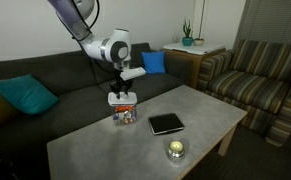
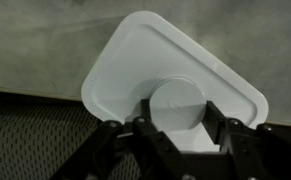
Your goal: Put the white lid on the storage bowl then push the button on the lid
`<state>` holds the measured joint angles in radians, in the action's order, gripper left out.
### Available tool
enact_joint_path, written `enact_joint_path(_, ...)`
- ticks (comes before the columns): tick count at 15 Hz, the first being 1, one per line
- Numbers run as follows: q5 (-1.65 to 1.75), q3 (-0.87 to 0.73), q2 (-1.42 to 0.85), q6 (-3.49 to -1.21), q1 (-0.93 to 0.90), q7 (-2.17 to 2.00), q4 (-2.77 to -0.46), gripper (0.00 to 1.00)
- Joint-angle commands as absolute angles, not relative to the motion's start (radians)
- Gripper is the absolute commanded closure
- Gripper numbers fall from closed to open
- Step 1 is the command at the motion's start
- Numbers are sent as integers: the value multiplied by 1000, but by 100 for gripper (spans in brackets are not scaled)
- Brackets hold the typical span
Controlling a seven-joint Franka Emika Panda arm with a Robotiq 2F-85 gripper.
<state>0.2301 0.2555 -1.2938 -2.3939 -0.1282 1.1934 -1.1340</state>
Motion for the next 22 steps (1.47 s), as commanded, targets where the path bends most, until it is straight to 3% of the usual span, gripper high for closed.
enact_joint_path(1, 228, 225, -1323, -2349, -177, 1212, -1090, 71)
enact_joint_path(12, 317, 55, -1394, -2299, -320, 999, -971, 71)
enact_joint_path(19, 327, 49, -1410, -2293, -328, 986, -939, 71)
enact_joint_path(20, 326, 51, -1406, -2300, -326, 988, -945, 65)
enact_joint_path(21, 327, 52, -1401, -2306, -324, 990, -952, 21)
enact_joint_path(22, 327, 54, -1392, -2312, -322, 993, -962, 19)
